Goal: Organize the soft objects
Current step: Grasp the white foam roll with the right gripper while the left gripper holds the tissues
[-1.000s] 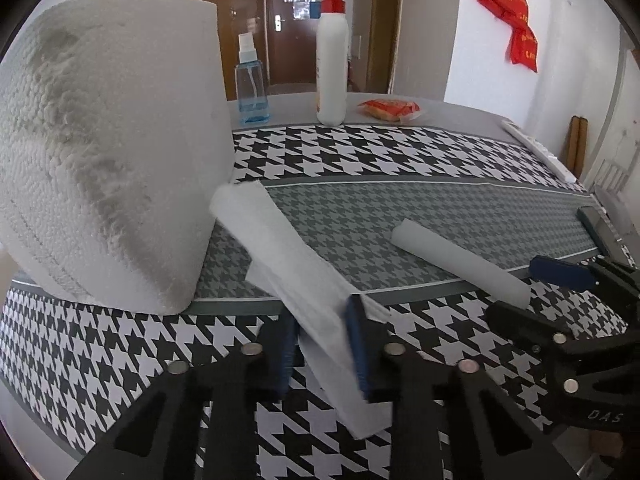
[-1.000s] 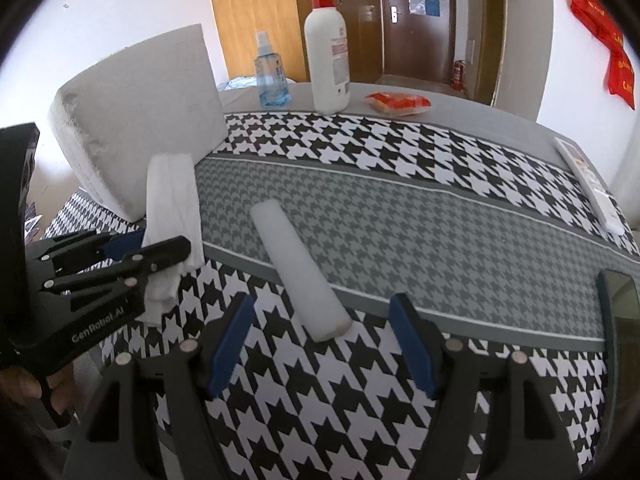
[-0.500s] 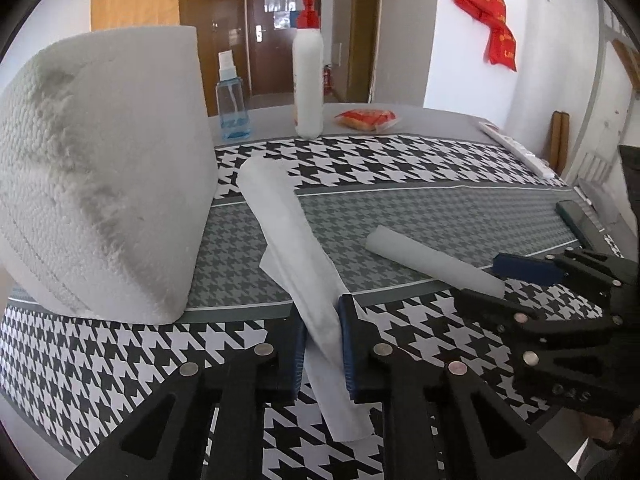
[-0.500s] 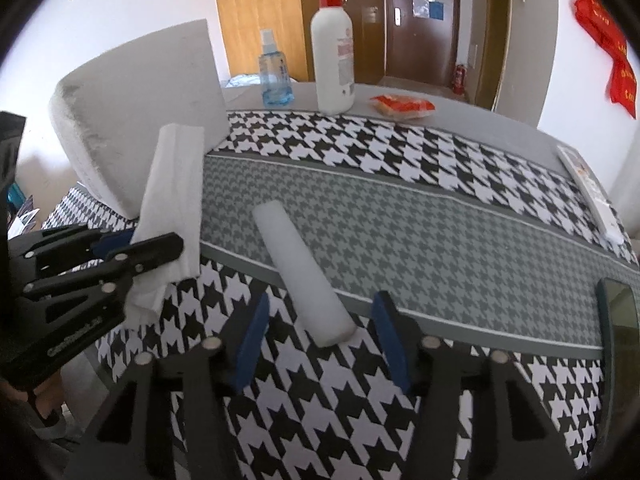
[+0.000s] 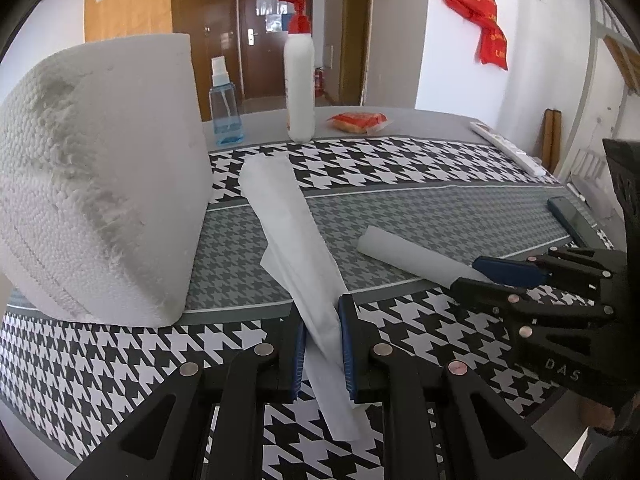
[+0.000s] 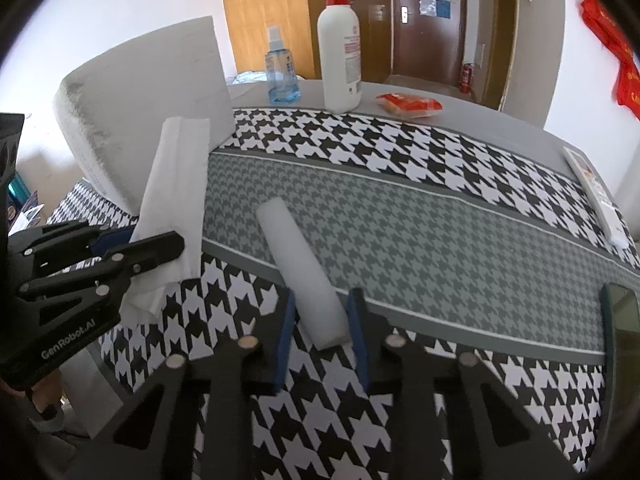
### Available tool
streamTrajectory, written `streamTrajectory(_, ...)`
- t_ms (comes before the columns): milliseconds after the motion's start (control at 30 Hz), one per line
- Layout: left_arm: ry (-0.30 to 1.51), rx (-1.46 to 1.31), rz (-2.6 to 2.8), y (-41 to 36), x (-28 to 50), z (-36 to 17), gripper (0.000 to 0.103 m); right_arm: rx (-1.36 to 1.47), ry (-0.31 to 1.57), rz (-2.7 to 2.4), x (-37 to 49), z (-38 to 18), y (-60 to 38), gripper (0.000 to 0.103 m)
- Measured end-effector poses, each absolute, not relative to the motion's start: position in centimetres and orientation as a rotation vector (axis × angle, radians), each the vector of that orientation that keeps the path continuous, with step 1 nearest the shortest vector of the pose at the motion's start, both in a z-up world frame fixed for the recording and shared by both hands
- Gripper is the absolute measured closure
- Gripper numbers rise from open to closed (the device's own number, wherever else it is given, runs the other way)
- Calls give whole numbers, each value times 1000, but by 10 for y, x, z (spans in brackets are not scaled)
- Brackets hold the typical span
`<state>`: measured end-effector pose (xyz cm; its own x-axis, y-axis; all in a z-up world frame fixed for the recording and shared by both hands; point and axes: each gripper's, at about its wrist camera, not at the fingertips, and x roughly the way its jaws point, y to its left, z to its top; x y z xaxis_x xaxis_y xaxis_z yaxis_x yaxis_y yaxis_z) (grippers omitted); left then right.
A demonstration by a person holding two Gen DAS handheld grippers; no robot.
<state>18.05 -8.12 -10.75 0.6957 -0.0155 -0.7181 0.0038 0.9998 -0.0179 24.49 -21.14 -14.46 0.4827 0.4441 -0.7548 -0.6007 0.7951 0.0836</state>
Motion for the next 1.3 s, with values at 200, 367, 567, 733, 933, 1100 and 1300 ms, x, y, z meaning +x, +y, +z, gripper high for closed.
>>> streamTrajectory(200,797,-19,-9,-82,177,-107,86,-198,858,651,238,-138,-214,92)
streamTrajectory(367,790,-16,-2,-81,174,-104,86,-172,848,650,230,-132,-217,92)
streamTrajectory(567,773,-5,-6,-84,169,-98,86,-118,831,625,226,-123,-229,92)
streamTrajectory(733,757,9,-16,-88,166,-94,86,-91,808,600,218,-116,-236,92)
streamTrajectory(933,745,27,-24,-89,165,-90,86,-65,781,579,217,-108,-241,92)
streamTrajectory(1100,733,37,-31,-88,163,-88,86,-53,769,565,213,-104,-242,92)
streamTrajectory(1300,718,54,-48,-87,159,-84,86,-31,750,542,207,-100,-243,92)
